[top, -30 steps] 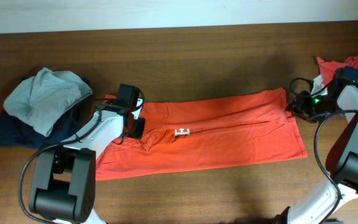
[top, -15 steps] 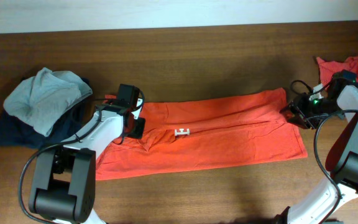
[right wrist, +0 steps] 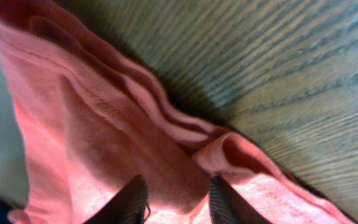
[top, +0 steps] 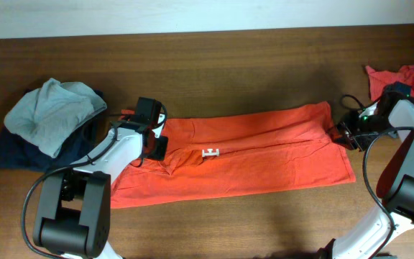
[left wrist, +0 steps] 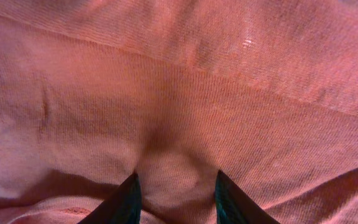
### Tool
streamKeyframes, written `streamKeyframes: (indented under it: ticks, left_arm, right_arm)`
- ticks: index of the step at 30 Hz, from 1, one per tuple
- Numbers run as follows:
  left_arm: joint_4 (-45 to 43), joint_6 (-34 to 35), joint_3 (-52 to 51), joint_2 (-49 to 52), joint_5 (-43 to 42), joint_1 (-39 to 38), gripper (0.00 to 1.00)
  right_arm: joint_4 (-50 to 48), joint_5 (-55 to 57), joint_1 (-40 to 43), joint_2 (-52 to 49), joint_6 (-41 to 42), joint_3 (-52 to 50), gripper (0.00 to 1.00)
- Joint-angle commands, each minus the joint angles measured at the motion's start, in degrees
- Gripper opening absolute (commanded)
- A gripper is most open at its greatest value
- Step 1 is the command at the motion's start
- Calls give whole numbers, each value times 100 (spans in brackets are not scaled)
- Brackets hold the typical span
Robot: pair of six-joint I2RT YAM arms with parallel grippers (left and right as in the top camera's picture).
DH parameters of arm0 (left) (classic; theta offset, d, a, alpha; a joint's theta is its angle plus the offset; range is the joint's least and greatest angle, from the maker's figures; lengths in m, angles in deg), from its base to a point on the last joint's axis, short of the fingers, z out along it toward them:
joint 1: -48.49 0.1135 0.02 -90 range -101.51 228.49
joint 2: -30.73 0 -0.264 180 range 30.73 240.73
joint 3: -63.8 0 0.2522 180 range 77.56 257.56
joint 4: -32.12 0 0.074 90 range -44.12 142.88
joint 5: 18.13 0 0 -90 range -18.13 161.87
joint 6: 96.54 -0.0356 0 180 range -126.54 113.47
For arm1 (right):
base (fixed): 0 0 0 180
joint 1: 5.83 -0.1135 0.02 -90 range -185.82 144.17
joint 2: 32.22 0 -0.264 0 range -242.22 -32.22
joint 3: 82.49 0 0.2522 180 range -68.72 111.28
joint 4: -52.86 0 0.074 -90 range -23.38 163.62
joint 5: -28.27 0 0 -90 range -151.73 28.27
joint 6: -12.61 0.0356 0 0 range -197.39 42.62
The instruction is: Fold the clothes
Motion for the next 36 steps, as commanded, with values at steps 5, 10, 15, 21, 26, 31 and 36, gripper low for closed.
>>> streamKeyframes:
  ticks: [5,10,15,21,26,31,36]
  left_arm:
    - [48,39,-221,111,39,13,39]
    - [44,39,-221,111,39,13,39]
    - [37,39,-221,111,39,13,39]
    - [24,37,-221,111,42,13,39]
    - [24,37,-221,111,42,13,39]
    - [26,37,-221,111,42,13,39]
    - [68,37,-221,111,42,13,38]
  right_arm:
    - [42,-256,-2,-26,271,-168,47]
    - [-9,-273,-2,-26,267,-168,41]
    - [-26,-258,-2,-26,269,-168,16]
    - [-76,-280,11,-7,-155,116,4]
    - [-24,188,4,271,-1637,579,4]
    - [-20,717,-2,350,-2046,616,9]
    - [9,688,-2,350,-2044,616,9]
